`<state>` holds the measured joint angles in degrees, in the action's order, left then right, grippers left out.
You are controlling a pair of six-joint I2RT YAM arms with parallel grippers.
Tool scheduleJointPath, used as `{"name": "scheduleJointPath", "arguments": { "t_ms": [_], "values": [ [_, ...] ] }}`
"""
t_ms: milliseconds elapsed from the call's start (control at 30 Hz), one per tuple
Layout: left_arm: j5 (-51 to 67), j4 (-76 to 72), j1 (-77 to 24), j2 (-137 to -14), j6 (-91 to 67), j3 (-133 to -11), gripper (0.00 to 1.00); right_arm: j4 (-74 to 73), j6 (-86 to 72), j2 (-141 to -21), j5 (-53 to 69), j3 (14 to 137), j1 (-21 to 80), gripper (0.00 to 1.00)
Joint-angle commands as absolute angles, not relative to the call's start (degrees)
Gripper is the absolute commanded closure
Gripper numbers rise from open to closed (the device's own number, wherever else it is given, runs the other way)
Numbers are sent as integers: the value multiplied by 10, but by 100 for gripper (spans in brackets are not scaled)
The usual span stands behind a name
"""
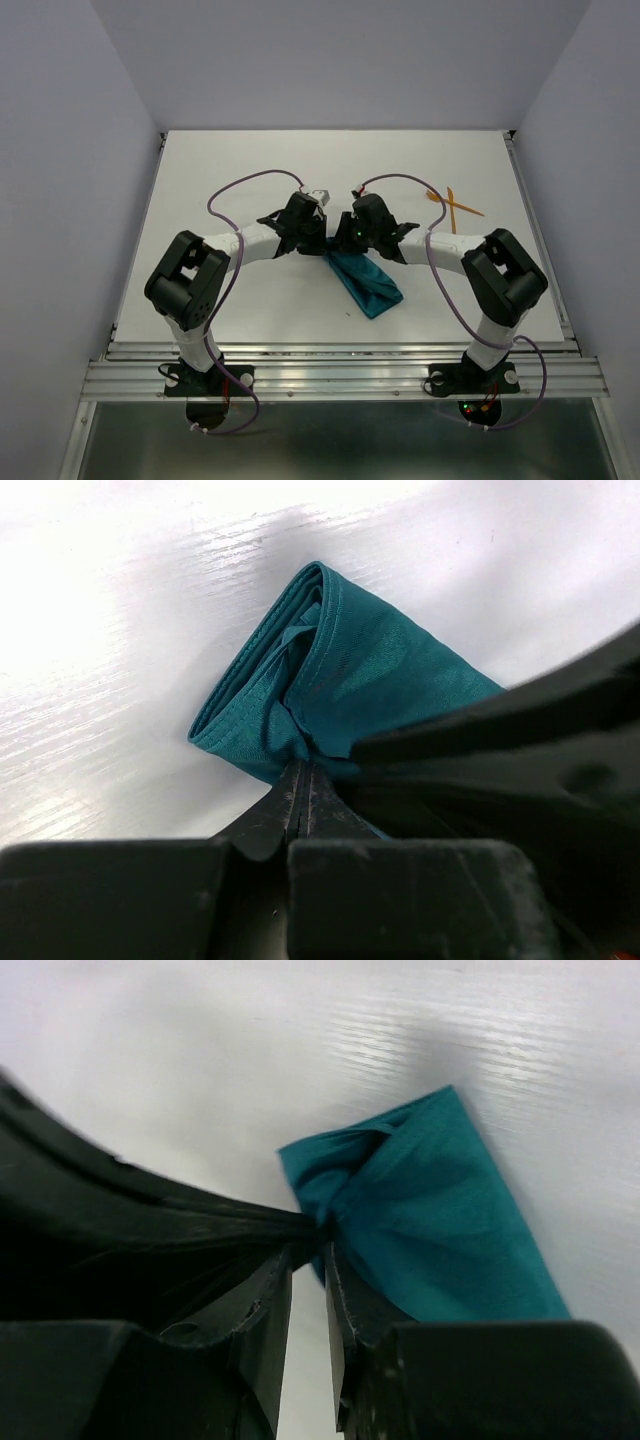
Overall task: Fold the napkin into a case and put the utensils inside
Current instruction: Stuff the top corner of the smaller-rectangle-folded napkin into the folded napkin.
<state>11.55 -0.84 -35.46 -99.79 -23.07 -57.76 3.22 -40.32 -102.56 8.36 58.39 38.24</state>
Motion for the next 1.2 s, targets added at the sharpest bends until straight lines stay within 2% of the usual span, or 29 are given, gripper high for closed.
{"name": "scheduleJointPath", "arguments": {
  "t_ms": [0, 167, 467, 600, 733, 1167],
  "values": [
    [127, -25, -358, -1000, -235, -577, 100, 44, -379, -964, 84, 582, 389, 73],
    [129, -24, -357, -998, -233, -577, 100, -21, -346, -939, 64, 578, 389, 69],
    [133, -25, -357, -998, -234, -580, 100, -88, -284, -942, 17, 569, 400, 69],
    [134, -25, -357, -997, -235, -582, 100, -55, -307, -947, 19, 565, 400, 74],
    [134, -24, -356, -993, -235, -581, 100, -26, -343, -979, 17, 584, 400, 84],
    [134, -23, -352, -985, -231, -574, 100, 44, -388, -1051, 58, 621, 400, 96]
  ]
}}
